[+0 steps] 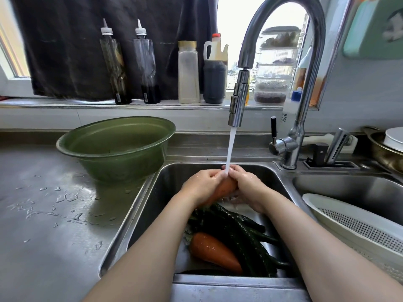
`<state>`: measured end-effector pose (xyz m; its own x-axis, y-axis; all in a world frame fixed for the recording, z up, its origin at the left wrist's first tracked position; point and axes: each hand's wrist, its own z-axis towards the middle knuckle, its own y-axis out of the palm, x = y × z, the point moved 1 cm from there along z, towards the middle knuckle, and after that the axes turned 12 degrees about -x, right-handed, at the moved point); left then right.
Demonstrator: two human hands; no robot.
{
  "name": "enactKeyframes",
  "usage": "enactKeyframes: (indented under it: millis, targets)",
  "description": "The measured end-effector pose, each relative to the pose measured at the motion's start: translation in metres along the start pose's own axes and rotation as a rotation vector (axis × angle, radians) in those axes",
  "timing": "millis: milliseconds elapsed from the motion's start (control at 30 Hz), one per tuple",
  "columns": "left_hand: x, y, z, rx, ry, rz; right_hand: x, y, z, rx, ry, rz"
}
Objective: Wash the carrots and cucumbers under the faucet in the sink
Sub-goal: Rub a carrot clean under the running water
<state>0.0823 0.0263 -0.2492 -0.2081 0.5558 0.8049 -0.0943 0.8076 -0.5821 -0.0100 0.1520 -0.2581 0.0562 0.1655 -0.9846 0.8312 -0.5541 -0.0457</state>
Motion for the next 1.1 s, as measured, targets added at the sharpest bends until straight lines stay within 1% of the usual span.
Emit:
enactKeyframes:
  millis: [67, 100, 167, 233, 267, 333, 367, 433, 500, 600, 667, 733, 800, 867, 933, 967, 1033, 1100]
  targets:
    - [-0.002, -0.003, -0.003, -0.094, 0.003, -0.054, 0.004, -0.001, 0.001, -0.055, -0.017, 0.152]
    - [-0.002, -0.004, -0.006, -0.153, 0.002, -0.059, 0.005, -0.001, 0.002, -0.053, -0.030, 0.201]
    - [-0.008, -0.007, -0.008, -0.248, -0.002, -0.083, 0.006, 0.000, 0.002, 0.021, -0.044, 0.211]
    - [-0.014, -0.007, -0.006, -0.296, -0.028, -0.127, 0.004, -0.001, 0.004, 0.116, -0.039, 0.171]
    - [-0.015, -0.007, -0.004, -0.283, -0.044, -0.131, 0.004, -0.001, 0.005, 0.142, -0.036, 0.161]
    - [-0.015, -0.011, -0.002, -0.200, -0.062, -0.153, 0.003, -0.003, 0.006, 0.144, -0.041, 0.179]
    - [-0.016, -0.013, -0.001, -0.155, -0.049, -0.143, 0.003, -0.004, 0.006, 0.111, -0.053, 0.196]
    - [-0.014, -0.019, -0.004, -0.124, -0.018, -0.110, 0.005, -0.006, 0.004, 0.013, -0.075, 0.209]
    - [-0.013, -0.023, -0.009, -0.166, 0.003, -0.130, 0.007, -0.007, 0.003, -0.033, -0.069, 0.208]
    - [-0.010, -0.024, -0.011, -0.229, -0.041, -0.084, 0.009, -0.003, 0.004, 0.008, -0.053, 0.199]
    - [-0.009, -0.020, -0.009, -0.223, -0.102, -0.037, 0.006, 0.003, 0.006, 0.091, -0.030, 0.153]
    - [-0.007, -0.016, -0.006, -0.182, -0.156, -0.006, 0.003, 0.008, 0.005, 0.162, 0.002, 0.030]
    - [-0.008, -0.016, -0.002, -0.095, -0.186, 0.046, 0.001, 0.011, 0.004, 0.153, 0.013, -0.070]
    - [-0.013, -0.019, 0.002, -0.034, -0.212, 0.074, 0.001, 0.008, 0.002, 0.066, -0.007, -0.101]
    - [-0.017, -0.021, 0.002, -0.018, -0.234, 0.056, 0.002, 0.005, -0.002, -0.010, -0.020, -0.179]
    - [-0.018, -0.021, 0.002, -0.014, -0.239, 0.050, 0.003, 0.005, -0.003, -0.015, -0.025, -0.221]
    - [-0.017, -0.020, 0.001, 0.001, -0.230, 0.070, 0.004, 0.007, -0.003, 0.034, -0.030, -0.243]
    - [-0.013, -0.017, 0.002, -0.002, -0.208, 0.067, 0.004, 0.010, 0.001, 0.126, -0.041, -0.227]
